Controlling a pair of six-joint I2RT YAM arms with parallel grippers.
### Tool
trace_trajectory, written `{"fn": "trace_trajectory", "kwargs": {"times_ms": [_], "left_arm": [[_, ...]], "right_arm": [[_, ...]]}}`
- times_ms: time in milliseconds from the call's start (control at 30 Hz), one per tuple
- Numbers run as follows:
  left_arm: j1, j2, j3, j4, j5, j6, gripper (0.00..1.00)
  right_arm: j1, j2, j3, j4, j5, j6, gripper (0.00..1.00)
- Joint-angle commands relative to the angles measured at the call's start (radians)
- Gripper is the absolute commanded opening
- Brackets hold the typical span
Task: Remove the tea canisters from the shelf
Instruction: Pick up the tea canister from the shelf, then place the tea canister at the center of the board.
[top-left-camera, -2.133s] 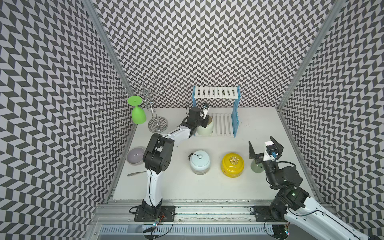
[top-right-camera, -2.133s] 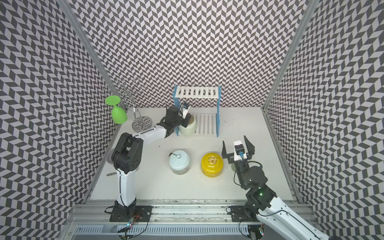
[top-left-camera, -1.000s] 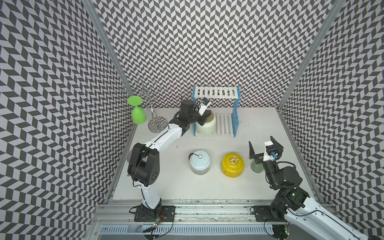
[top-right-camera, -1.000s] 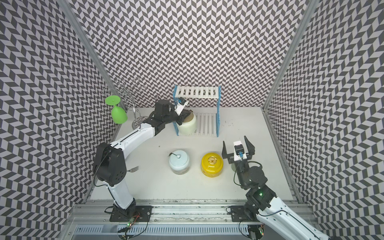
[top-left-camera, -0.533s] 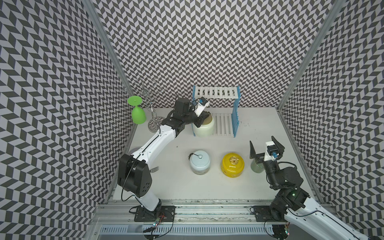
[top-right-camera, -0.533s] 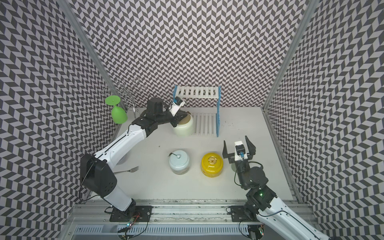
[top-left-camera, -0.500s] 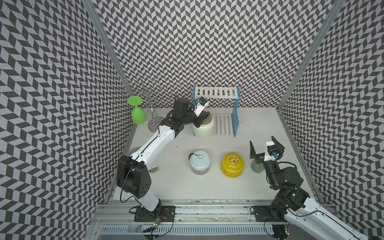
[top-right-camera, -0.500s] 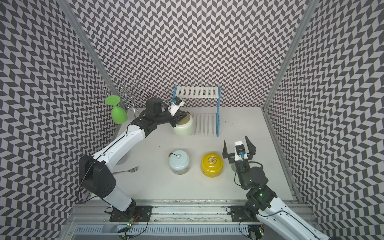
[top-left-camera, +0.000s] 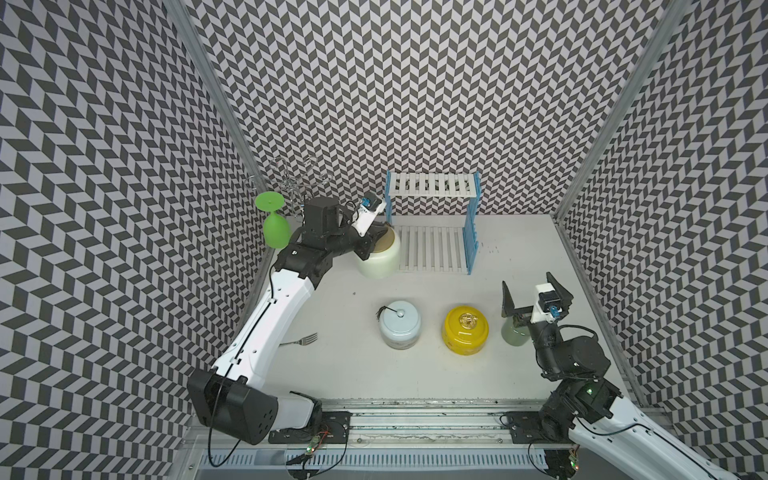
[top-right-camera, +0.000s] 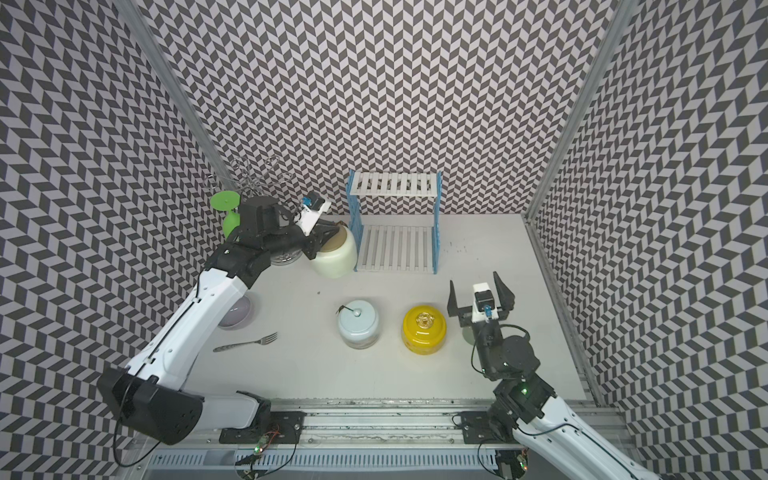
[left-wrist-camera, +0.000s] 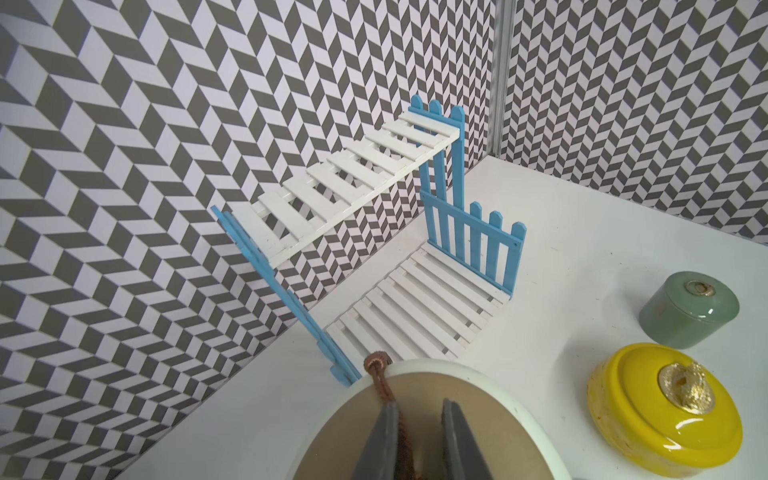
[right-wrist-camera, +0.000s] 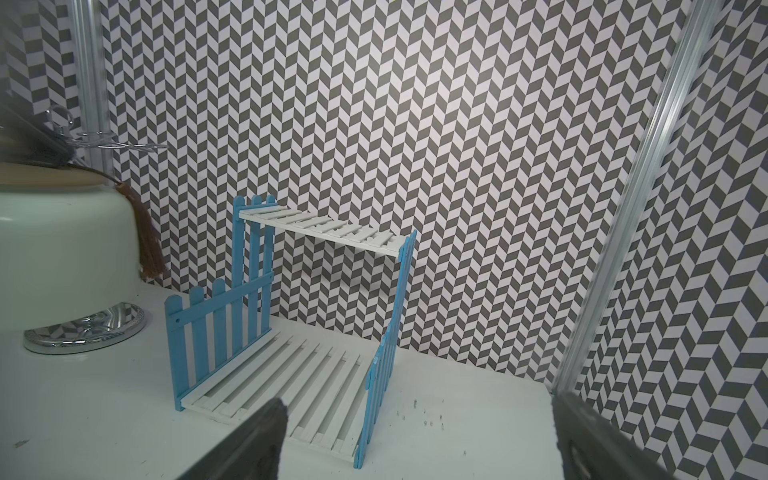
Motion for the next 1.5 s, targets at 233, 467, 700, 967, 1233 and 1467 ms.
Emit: {"fn": "trace_trajectory", "kwargs": {"times_ms": [233, 467, 700, 967, 1233, 1467], "left_arm": [[0.052, -0.233, -0.149, 0.022, -0.030, 0.056, 0.00], [0.126, -0.389, -0.375, 0.106, -0.096, 0.007, 0.00], [0.167, -0.486, -0.510, 0.133, -0.148, -0.003, 0.00], [0.178, -0.533, -0.656, 0.159, -0.139, 0.027, 0.00], [0.176, -0.567, -0.809, 0.262, -0.148, 0.057, 0.00], [0.173, -0.576, -0.916, 0.380, -0.130, 0.048, 0.00]], "right_arm": [[-0.004, -0.018, 0.001, 0.044, 0.030, -0.013, 1.00], [-0.005, -0.019, 0.000, 0.046, 0.036, -0.016, 1.00], [-0.005, -0.014, 0.000, 0.046, 0.033, -0.016, 1.00], [-0.005, -0.018, 0.000, 0.046, 0.031, -0.016, 0.99], [-0.007, -0.022, 0.000, 0.046, 0.033, -0.018, 1.00], [-0.007, -0.024, 0.000, 0.047, 0.035, -0.019, 1.00]]}}
